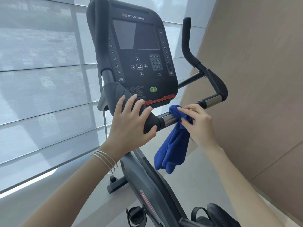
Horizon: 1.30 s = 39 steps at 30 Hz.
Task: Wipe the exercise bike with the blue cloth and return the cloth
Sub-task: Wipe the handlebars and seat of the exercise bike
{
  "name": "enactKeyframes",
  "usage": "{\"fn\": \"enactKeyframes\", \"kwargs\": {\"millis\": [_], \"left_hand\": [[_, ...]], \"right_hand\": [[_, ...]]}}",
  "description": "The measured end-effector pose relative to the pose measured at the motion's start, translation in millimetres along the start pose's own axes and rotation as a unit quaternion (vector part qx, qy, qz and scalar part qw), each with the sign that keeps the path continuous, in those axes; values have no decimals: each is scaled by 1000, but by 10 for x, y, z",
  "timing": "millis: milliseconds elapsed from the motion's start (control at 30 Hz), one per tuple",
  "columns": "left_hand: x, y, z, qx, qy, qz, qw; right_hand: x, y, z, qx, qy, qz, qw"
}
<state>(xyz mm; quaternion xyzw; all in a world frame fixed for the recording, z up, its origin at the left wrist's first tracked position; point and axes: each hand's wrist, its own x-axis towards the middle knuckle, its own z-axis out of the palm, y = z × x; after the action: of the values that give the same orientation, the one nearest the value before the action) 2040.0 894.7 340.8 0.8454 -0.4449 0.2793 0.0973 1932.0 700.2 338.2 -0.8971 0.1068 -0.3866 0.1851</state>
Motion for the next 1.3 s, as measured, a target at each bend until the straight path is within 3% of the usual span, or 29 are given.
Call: {"fn": "enactKeyframes", "kwargs": {"millis": [167,233,367,600,667,867,1000,1067,1300], "left_hand": [[1,-2,-6,2,-7,7,1000],[6,-10,4,7,-10,15,1000],[25,-39,17,6,-1,37,999],[48,-31,26,7,15,50,999],[49,-28,38,4,24,48,999],[52,-26,56,-3,36,49,998],[43,-17,38,-2,40,48,998],[45,-14,42,-6,38,47,998],[53,-15,78,-11,76,50,996]], "right_hand": [[-65,1,100,52,115,85,988],[-211,-138,230,76,142,69,984],[-349,-231,306,71,102,-10,992],[-33,224,127,96,177,177,963],[-89,151,189,89,184,168,964],[-373,-115,325,93,114,30,989],[-214,77,245,141,185,181,956],[-211,114,261,148,211,212,943],[-521,-260,438,165,137,97,972]]}}
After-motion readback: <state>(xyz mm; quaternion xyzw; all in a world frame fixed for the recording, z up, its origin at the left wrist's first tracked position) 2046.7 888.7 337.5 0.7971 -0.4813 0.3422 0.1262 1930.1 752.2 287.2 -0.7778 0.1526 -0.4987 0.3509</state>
